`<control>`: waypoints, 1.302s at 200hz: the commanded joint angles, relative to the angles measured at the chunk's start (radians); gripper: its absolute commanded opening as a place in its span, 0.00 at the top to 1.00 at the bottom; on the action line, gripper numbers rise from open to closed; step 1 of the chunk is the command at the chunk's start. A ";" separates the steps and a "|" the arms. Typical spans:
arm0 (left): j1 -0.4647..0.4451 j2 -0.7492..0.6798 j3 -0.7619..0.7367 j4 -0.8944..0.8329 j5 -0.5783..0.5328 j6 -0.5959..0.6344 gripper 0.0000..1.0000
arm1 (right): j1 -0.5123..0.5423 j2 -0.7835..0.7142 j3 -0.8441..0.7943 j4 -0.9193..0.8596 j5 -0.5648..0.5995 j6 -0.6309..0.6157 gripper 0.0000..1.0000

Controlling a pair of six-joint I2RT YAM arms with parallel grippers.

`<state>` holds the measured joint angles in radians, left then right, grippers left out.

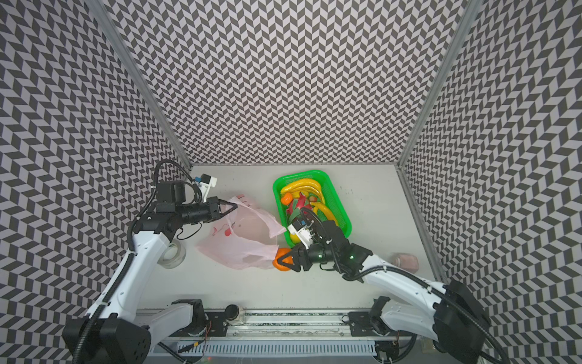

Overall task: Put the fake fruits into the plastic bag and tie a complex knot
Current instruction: 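Carry the orange with the right gripper to the pink bag's opening, then lower the orange into the bag and open the right gripper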

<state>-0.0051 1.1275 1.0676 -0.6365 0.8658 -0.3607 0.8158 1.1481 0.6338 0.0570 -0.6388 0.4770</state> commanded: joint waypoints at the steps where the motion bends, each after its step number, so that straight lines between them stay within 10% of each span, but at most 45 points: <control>1: -0.007 -0.019 -0.003 0.001 0.002 -0.001 1.00 | 0.015 0.037 0.055 0.170 0.036 0.025 0.47; 260: -0.063 -0.093 -0.052 0.166 0.122 -0.185 1.00 | -0.014 0.321 0.452 -0.009 0.346 -0.105 0.30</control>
<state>-0.0654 1.0393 1.0214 -0.5091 0.9821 -0.5369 0.8062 1.4734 1.0466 0.0490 -0.3332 0.4011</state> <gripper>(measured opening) 0.049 0.682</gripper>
